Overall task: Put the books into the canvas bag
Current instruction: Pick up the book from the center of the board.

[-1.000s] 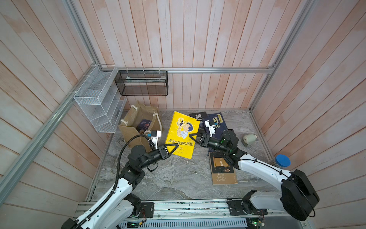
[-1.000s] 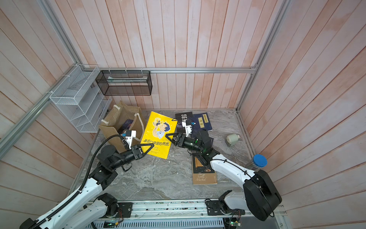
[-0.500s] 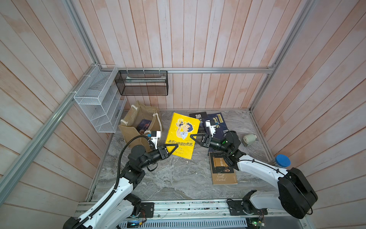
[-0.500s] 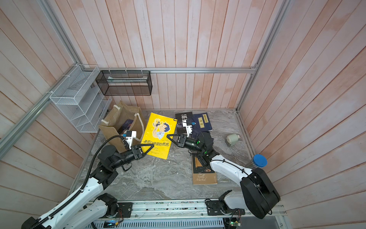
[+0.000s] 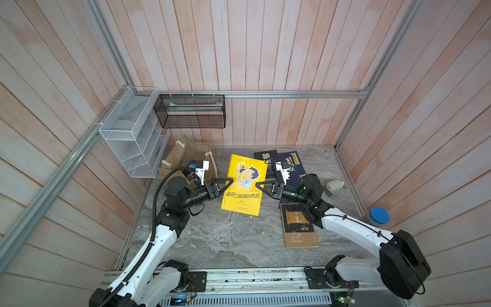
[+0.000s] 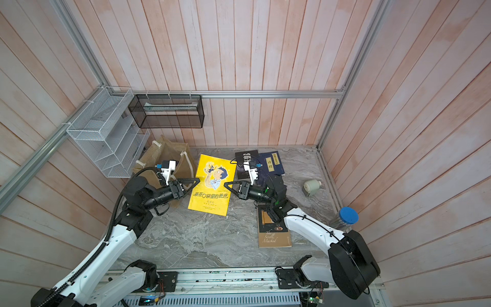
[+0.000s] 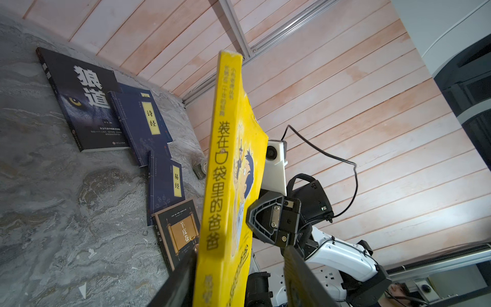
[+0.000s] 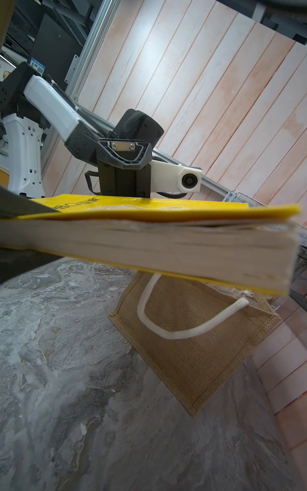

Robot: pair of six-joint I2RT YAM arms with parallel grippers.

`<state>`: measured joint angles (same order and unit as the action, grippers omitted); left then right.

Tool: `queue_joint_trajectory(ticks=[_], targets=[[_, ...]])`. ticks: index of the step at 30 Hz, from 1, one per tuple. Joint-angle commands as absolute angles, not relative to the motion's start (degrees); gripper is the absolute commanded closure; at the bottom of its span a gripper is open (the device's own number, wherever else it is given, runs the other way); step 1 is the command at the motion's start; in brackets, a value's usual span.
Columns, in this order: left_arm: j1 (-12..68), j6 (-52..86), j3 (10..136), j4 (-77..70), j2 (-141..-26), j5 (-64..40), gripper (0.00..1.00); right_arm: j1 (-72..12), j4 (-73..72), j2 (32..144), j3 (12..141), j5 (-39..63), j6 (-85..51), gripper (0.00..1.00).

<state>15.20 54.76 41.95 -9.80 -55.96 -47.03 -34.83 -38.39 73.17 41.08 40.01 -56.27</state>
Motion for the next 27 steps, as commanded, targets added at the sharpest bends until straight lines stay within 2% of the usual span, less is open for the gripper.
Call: queue_joint_trajectory(ticks=[1, 5, 10, 11, 14, 17, 21, 27], targets=[[15.17, 52.15, 44.18, -8.97, -56.73, -51.58, 0.57, -34.96, -38.07, 71.89, 43.65, 41.57, -54.27, 1.0], [15.11, 49.3, 46.54, -5.79, -56.94, -51.51, 0.78, -34.94, -36.12, 72.66, 45.16, 41.9, -53.29, 1.0], [14.77, 41.92, 52.61, 4.46, -57.98, -50.23, 0.97, -34.94, -35.64, 74.32, 46.77, 42.19, -53.18, 1.0], [14.51, 39.82, 54.56, 7.48, -58.22, -49.28, 1.0, -34.91, -35.06, 74.73, 47.32, 41.95, -53.1, 0.97], [13.28, 34.36, 60.84, 15.53, -59.0, -45.14, 1.0, -34.98, -31.03, 75.65, 49.81, 40.73, -51.94, 0.74], [10.76, 32.37, 66.57, 18.22, -59.96, -42.76, 1.0, -34.91, -24.36, 76.5, 53.52, 38.49, -48.87, 0.63], [8.44, 27.96, 75.25, 21.55, -62.43, -35.91, 1.0, -34.4, -15.35, 77.64, 58.44, 34.0, -46.46, 0.54], [7.67, 15.79, 88.11, 26.44, -67.16, -20.13, 1.0, -34.75, -4.86, 83.01, 67.5, 27.52, -42.37, 0.53]])
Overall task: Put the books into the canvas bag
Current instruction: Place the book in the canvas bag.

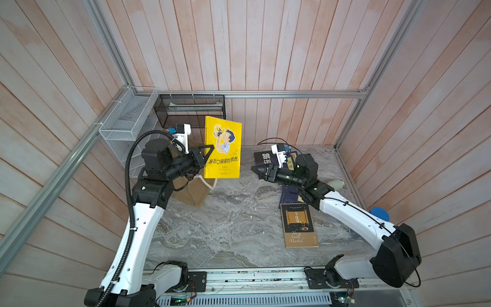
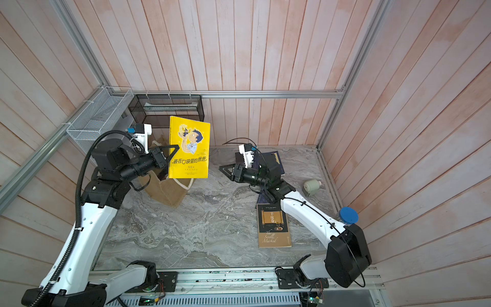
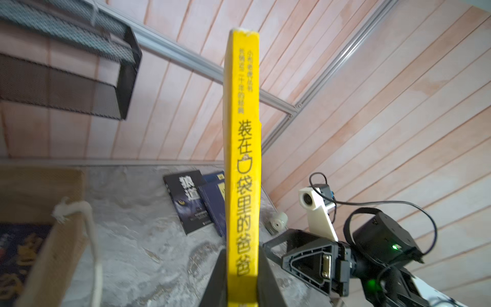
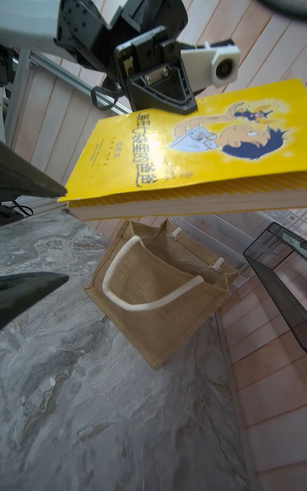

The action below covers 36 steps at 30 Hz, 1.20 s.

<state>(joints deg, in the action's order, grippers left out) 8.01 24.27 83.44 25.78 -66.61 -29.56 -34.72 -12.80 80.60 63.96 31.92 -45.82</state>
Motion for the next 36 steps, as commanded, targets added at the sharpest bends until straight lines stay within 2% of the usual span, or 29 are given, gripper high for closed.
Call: queue_joint_trajectory(ticks=[1, 8, 14, 24, 31, 36], targets=[[7.65, 13.62, 89.36, 26.43, -67.69, -17.61, 1.0, -35.16, -3.83, 84.4, 69.39, 26.96, -41.68, 0.53], [7.19, -3.98, 91.71, 25.18, -70.52, -4.96, 1.0, -39.48, 1.63, 95.41, 82.74, 22.95, -39.03, 0.52], [4.5, -11.55, 87.95, 24.56, -72.56, -0.97, 1.0, -42.91, 5.19, 106.43, 95.8, 22.5, -38.15, 0.5], [2.46, -16.29, 83.49, 28.6, -78.87, -1.57, 1.0, -46.16, 10.05, 122.84, 116.6, 23.31, -40.0, 0.49], [2.44, -13.84, 80.28, 29.93, -77.02, -2.01, 1.0, -47.39, 15.61, 131.94, 129.7, 23.4, -40.41, 0.47], [2.63, -11.15, 79.64, 32.1, -75.67, -3.24, 1.0, -47.54, 19.99, 135.3, 133.51, 23.03, -40.6, 0.48]])
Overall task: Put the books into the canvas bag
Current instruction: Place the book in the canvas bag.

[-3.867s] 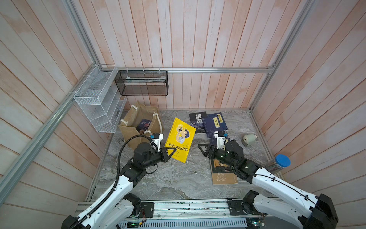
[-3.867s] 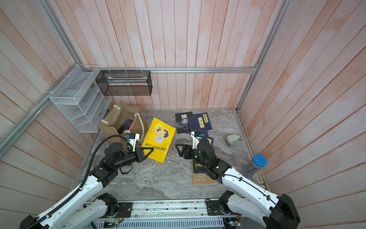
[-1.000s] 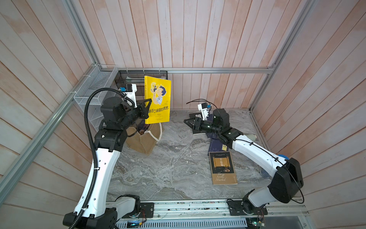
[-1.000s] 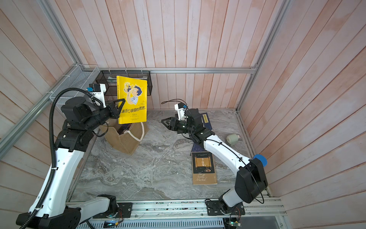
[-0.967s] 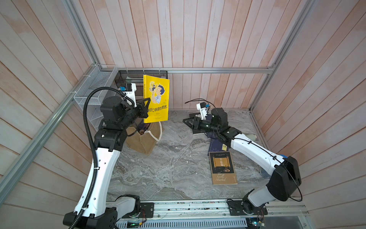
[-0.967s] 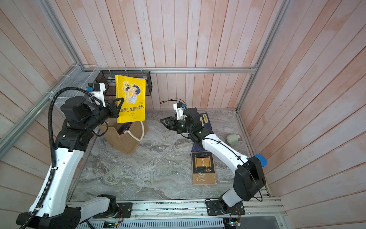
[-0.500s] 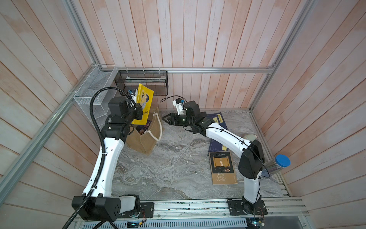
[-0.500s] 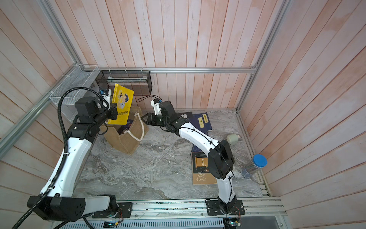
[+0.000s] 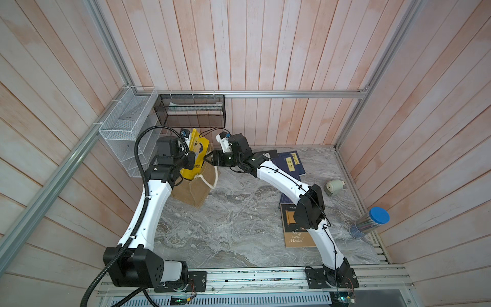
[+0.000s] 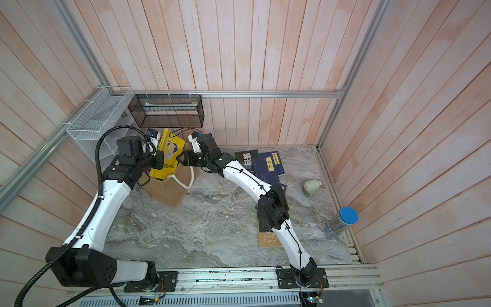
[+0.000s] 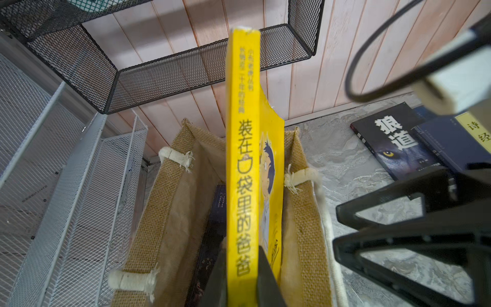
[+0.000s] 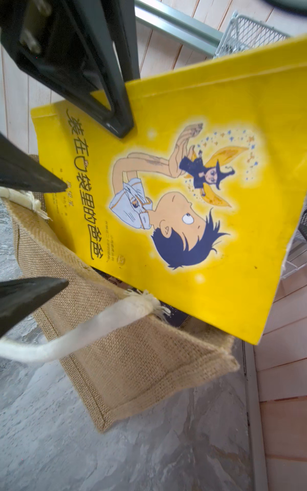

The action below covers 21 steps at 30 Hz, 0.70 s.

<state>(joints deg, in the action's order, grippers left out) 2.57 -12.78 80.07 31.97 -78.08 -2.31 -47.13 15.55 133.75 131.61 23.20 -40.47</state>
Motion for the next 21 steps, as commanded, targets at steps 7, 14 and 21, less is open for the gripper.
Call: queue_joint_trajectory(ticks=[7, 14, 21], targets=[[4.64, -8.99, 80.83, 35.6, -75.15, -1.14, 1.0, -47.9, 20.17, 135.64, 132.38, 23.48, -40.11, 0.68], [5.04, -5.97, 82.06, 39.97, -75.32, 1.23, 1.0, -47.96, 20.36, 134.64, 130.24, 24.49, -38.97, 0.96], [5.73, -7.46, 83.81, 44.76, -75.74, -1.69, 1.0, -47.8, 16.41, 130.92, 124.44, 24.54, -39.02, 1.0]])
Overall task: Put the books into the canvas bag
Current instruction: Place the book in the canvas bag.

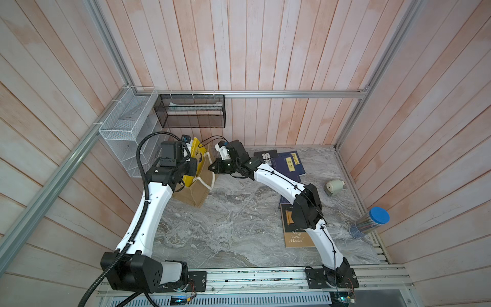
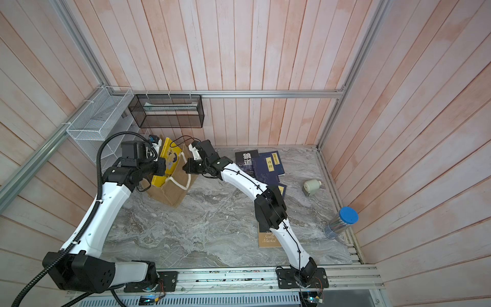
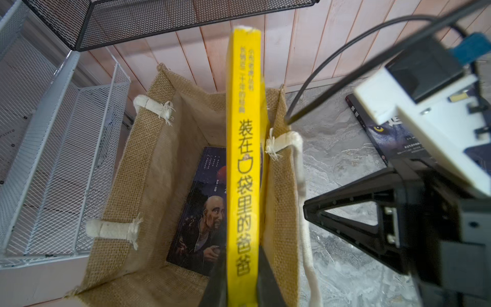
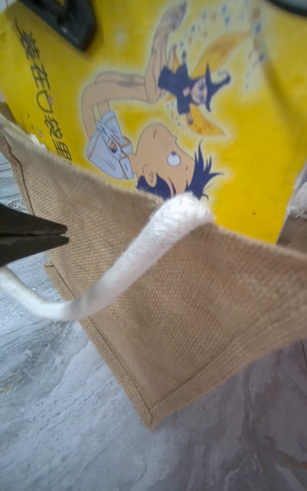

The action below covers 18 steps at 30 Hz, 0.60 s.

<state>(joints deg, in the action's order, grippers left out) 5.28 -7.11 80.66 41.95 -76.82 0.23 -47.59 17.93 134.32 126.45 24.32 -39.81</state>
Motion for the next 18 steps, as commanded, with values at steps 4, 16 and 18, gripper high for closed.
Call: queue_joint_trajectory(ticks=[4, 16, 18], targets=[[5.74, -10.86, 85.81, 47.71, -78.9, -3.64, 1.0, -47.39, 12.61, 128.13, 120.03, 24.53, -39.63, 1.0], [3.78, -22.29, 88.99, 46.35, -90.42, -11.07, 1.0, -46.02, 7.47, 122.79, 111.82, 24.5, -40.09, 1.0], [3.55, -24.82, 88.06, 45.44, -91.68, -11.34, 1.0, -45.54, 7.77, 122.6, 111.51, 24.74, -39.66, 1.0]])
